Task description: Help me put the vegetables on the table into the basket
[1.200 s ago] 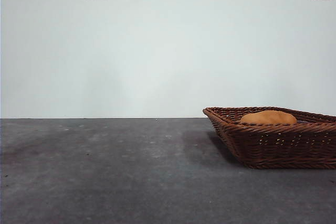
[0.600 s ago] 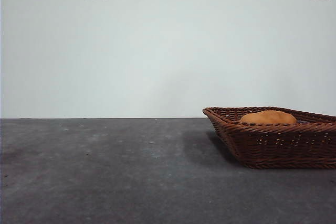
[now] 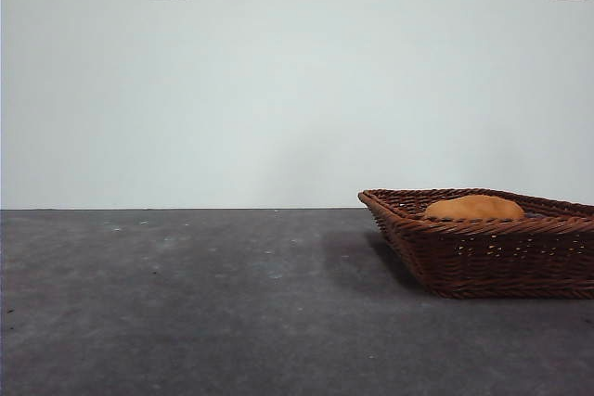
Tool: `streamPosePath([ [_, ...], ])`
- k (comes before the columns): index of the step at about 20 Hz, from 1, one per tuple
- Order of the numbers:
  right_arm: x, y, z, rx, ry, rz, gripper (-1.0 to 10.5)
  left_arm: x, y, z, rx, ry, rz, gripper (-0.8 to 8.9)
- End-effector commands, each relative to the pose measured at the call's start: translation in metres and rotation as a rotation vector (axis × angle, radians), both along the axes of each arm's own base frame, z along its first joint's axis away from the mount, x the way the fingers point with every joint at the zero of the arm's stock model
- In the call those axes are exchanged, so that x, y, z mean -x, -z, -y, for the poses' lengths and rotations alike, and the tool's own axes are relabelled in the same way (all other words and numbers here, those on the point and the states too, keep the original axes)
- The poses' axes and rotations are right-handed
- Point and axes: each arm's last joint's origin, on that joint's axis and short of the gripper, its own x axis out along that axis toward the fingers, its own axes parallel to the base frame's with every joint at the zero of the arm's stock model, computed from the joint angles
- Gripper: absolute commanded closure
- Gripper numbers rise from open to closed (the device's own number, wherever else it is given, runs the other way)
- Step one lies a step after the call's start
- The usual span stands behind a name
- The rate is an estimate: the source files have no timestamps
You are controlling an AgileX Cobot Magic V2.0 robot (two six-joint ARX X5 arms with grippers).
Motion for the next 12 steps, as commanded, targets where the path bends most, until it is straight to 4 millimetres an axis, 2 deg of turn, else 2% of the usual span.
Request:
streamPosePath([
  [1,0.0009,0.0022,-0.0001,0.005,-0.003,-0.025,9.5,0.0021,0.0073,-0.0002,0.027,-0.009,-0.046,8.18],
  [12,0.0008,0.0022,-0.0001,0.005,-0.003,-0.025,9.5,0.0026,0.0061,0.0002,0.039,0.001,-0.033,8.17],
])
